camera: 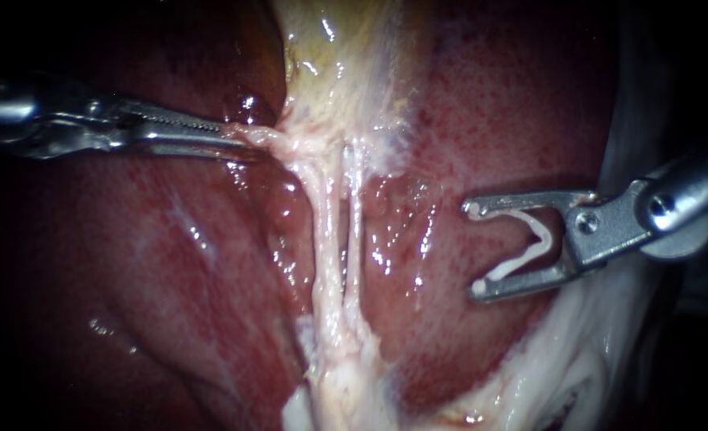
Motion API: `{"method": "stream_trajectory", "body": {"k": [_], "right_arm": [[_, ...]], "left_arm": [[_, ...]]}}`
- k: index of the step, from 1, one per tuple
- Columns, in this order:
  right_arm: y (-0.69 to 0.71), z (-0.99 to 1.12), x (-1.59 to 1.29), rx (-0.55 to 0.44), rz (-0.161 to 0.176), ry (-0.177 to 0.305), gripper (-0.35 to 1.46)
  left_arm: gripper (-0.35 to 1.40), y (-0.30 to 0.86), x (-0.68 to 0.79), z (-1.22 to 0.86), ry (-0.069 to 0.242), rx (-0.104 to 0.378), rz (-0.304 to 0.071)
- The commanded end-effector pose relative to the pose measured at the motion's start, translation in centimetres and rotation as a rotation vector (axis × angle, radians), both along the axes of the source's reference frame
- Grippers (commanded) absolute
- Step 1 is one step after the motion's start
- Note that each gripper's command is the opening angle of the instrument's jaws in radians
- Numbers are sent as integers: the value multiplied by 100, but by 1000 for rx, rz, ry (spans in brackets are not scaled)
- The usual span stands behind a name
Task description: Clipping first clip left tube
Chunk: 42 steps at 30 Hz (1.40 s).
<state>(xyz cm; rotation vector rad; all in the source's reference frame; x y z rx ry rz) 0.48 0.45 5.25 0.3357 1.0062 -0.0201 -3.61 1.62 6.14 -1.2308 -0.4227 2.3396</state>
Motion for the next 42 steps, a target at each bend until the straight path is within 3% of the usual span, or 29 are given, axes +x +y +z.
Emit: {"method": "stream_trajectory", "body": {"k": [1,5,11,15,20,24,32,42], "right_arm": [[0,0,0,0,1,0,50],[0,0,0,0,1,0,50],[0,0,1,0,1,0,50],[-2,0,6,3,-2,2,50],[-14,5,25,14,-18,13,50],[-28,14,50,71,-11,10,50],[-49,39,95,222,55,66,50],[-57,60,120,363,84,110,50]], "left_arm": [[-35,1,1,-2,-1,1,1],[-35,11,10,-20,-11,15,10],[-35,29,25,-63,-24,17,-21],[-35,29,27,-78,-31,7,-26],[-35,27,26,-79,-30,6,-28],[-35,27,26,-79,-30,6,-28],[-35,26,26,-79,-30,6,-28],[-35,25,25,-77,-30,5,-28]]}}
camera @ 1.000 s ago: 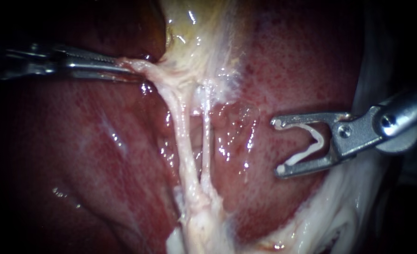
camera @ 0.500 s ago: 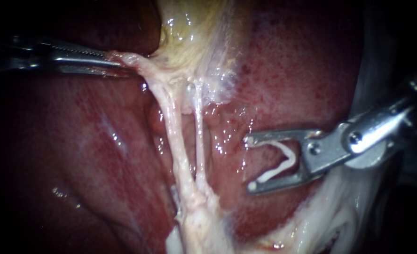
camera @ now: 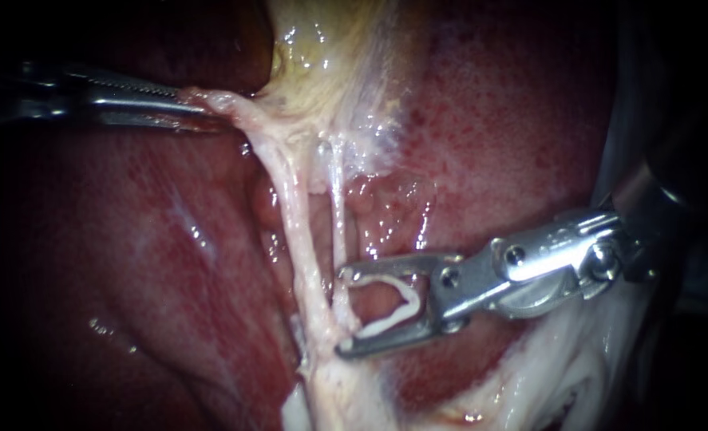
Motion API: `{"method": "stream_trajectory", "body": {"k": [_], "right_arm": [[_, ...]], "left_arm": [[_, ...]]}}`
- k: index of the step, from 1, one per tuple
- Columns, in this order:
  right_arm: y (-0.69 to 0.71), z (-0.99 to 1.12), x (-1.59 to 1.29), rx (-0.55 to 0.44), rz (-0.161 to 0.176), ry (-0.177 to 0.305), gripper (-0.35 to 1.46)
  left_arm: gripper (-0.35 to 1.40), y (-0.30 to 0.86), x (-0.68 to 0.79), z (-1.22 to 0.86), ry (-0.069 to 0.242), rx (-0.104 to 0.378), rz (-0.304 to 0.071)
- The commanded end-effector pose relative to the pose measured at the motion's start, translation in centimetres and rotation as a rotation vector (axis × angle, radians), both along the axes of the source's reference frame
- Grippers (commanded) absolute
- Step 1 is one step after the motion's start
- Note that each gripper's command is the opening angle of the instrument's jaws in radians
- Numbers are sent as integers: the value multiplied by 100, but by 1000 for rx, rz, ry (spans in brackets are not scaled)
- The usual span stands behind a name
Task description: Clipping first clip left tube
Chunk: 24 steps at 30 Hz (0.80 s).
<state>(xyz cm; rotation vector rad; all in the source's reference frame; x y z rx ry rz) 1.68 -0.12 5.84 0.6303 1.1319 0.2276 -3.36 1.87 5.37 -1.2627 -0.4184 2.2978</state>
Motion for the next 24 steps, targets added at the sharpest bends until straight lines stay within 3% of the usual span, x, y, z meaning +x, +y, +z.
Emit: {"method": "stream_trajectory", "body": {"k": [1,9,14,24], "right_arm": [[0,2,1,7,-2,-1,50],[-8,29,0,51,9,-22,49],[-10,39,1,63,-2,-20,49],[-11,44,24,94,-40,50,49]], "left_arm": [[-35,0,0,0,0,0,0],[-35,0,0,1,0,-1,0],[-35,0,0,1,0,-1,0],[-35,0,-1,1,1,-1,0]]}}
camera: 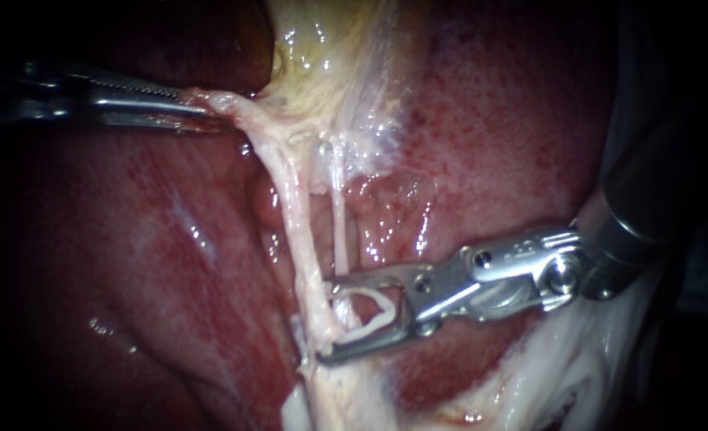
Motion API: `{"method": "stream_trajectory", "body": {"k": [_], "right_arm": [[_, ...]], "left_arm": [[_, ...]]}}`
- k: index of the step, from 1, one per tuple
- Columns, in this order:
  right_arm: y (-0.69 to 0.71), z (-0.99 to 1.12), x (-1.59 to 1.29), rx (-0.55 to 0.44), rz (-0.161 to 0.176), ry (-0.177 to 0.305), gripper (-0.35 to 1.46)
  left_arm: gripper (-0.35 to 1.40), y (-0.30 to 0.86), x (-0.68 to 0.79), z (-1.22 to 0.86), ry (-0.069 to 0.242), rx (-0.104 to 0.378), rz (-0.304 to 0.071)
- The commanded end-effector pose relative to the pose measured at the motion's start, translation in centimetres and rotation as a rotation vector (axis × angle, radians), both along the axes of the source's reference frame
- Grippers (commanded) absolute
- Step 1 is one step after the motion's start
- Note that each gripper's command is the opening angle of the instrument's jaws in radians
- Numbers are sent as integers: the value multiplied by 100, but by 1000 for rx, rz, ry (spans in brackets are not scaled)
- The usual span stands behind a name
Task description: Clipping first clip left tube
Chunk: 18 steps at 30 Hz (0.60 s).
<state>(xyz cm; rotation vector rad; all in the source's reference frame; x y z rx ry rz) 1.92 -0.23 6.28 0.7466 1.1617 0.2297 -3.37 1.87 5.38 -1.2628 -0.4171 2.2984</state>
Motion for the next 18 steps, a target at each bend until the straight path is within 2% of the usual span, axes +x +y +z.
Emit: {"method": "stream_trajectory", "body": {"k": [1,9,13,18], "right_arm": [[0,0,4,5,3,7,49],[-2,-4,20,34,21,42,49],[-5,-14,24,40,27,60,49],[-8,-37,27,74,27,55,49]], "left_arm": [[-35,0,0,0,0,0,0],[-35,0,-1,0,0,0,-1],[-35,0,-1,1,0,0,0],[-35,0,0,2,0,0,0]]}}
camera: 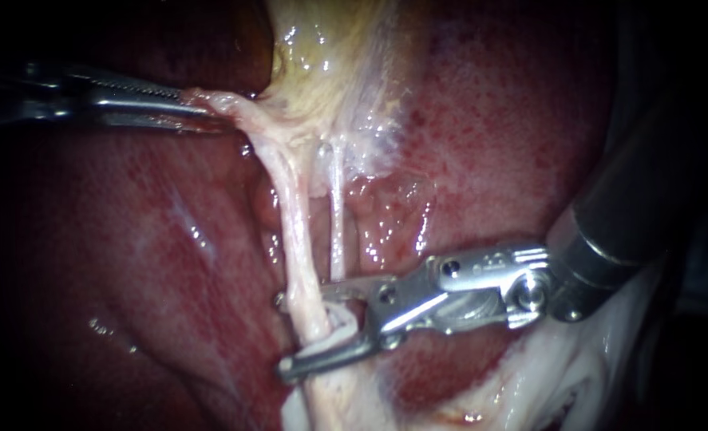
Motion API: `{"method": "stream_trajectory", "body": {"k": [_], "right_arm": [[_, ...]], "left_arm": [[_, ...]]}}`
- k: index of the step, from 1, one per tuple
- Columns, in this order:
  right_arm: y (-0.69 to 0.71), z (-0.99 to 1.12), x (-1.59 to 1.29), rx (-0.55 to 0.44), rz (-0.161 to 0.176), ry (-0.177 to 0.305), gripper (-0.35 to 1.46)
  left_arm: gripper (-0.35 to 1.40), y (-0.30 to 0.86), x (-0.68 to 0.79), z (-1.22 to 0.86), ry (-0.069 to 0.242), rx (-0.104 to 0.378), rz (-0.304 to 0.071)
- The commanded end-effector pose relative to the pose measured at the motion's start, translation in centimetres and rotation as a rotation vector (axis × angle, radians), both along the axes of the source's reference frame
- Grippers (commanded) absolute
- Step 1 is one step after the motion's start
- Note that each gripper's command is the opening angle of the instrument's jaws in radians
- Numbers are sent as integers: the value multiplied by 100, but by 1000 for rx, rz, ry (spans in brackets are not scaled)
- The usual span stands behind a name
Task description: Clipping first clip left tube
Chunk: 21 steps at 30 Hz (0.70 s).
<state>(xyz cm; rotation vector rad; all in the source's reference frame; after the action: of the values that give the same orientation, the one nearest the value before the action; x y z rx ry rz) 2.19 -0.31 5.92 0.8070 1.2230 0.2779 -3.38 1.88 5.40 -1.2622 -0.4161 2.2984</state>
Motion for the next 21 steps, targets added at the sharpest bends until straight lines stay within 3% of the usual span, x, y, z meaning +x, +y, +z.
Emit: {"method": "stream_trajectory", "body": {"k": [1,9,15,21], "right_arm": [[-1,-4,1,6,-1,-2,49],[-7,-22,6,62,7,0,47],[-7,-20,11,114,12,-11,43],[-6,-17,19,173,-1,17,42]], "left_arm": [[-35,0,0,0,0,0,1],[-35,0,0,0,0,0,1],[-35,0,0,1,0,0,1],[-35,0,-1,1,0,0,0]]}}
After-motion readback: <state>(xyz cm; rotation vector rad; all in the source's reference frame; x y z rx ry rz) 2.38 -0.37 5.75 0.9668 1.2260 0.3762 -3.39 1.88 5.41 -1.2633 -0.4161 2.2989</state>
